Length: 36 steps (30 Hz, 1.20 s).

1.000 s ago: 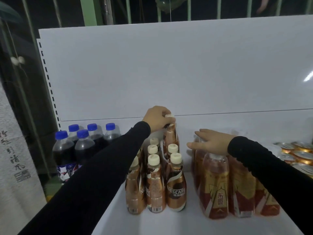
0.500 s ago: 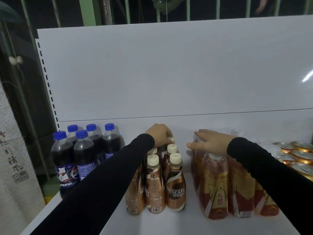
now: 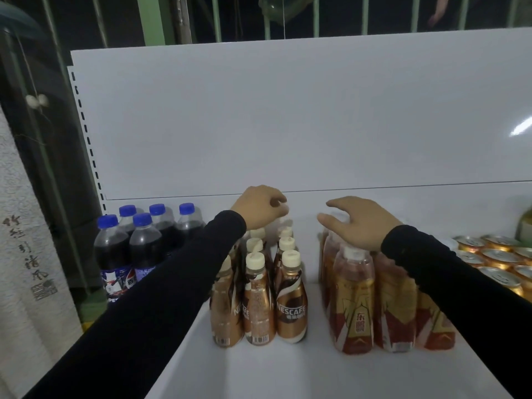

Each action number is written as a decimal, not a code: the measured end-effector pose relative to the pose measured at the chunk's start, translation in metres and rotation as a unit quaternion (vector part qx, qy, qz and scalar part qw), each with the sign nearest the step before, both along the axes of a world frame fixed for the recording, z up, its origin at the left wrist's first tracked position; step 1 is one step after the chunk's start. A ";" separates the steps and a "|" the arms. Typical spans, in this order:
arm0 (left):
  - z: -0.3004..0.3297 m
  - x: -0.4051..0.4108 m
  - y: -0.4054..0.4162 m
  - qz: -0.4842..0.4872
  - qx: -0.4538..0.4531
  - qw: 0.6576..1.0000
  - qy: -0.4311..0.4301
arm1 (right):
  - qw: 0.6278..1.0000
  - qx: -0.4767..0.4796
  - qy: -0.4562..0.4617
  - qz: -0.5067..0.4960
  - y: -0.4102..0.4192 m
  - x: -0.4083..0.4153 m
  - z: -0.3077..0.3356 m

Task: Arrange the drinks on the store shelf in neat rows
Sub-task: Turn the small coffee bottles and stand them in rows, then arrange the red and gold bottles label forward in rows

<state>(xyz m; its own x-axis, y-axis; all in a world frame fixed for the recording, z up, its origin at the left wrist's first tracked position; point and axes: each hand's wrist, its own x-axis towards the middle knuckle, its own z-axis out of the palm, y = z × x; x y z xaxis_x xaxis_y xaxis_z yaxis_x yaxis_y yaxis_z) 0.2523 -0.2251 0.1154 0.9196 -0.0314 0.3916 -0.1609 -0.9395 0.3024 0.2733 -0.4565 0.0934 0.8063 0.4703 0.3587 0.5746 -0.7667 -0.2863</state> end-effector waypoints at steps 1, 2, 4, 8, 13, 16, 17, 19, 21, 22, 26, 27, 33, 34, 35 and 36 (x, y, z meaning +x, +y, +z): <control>0.001 -0.010 -0.004 -0.005 -0.014 1.000 -0.018 | 1.000 0.009 -0.016 0.002 -0.003 -0.005 0.001; 0.001 -0.020 -0.009 -0.011 -0.024 0.999 -0.034 | 0.999 0.016 -0.033 0.007 -0.007 -0.011 0.002; -0.003 -0.039 -0.020 -0.014 -0.028 0.997 -0.069 | 0.997 0.020 -0.070 0.014 -0.017 -0.022 0.000; -0.020 -0.070 -0.045 0.014 -0.017 0.989 -0.144 | 0.990 0.025 -0.136 0.025 -0.042 -0.042 -0.015; -0.054 -0.092 -0.076 0.028 -0.001 0.988 -0.153 | 0.981 0.004 -0.195 0.020 -0.073 -0.059 -0.045; -0.078 -0.103 -0.100 0.032 0.023 0.986 -0.159 | 0.981 -0.032 -0.191 0.003 -0.090 -0.069 -0.062; -0.085 -0.105 -0.108 0.036 0.030 0.985 -0.166 | 0.982 -0.038 -0.185 -0.010 -0.095 -0.074 -0.068; -0.096 -0.109 -0.122 0.048 0.029 0.987 -0.153 | 0.979 -0.054 -0.194 -0.035 -0.104 -0.083 -0.080; -0.106 -0.108 -0.133 0.053 0.008 0.992 -0.110 | 0.982 -0.055 -0.180 -0.034 -0.113 -0.089 -0.094; -0.110 -0.106 -0.137 0.052 -0.015 0.994 -0.090 | 0.985 -0.048 -0.165 -0.026 -0.116 -0.091 -0.101; -0.129 -0.090 -0.148 0.040 -0.159 0.986 -0.034 | 0.989 -0.017 -0.143 -0.033 -0.124 -0.101 -0.124; -0.135 -0.086 -0.148 0.033 -0.204 0.978 -0.025 | 0.989 -0.011 -0.139 -0.038 -0.125 -0.104 -0.128; -0.150 -0.086 -0.151 -0.019 -0.351 0.936 -0.023 | 0.996 0.011 -0.064 -0.065 -0.117 -0.123 -0.145; -0.151 -0.090 -0.150 -0.023 -0.366 0.930 -0.021 | 0.996 0.015 -0.054 -0.066 -0.116 -0.126 -0.148; -0.152 -0.095 -0.149 -0.027 -0.377 0.926 -0.022 | 0.997 0.016 -0.042 -0.066 -0.113 -0.130 -0.150; -0.153 -0.102 -0.148 -0.032 -0.382 0.923 -0.023 | 0.997 0.015 -0.030 -0.068 -0.111 -0.135 -0.152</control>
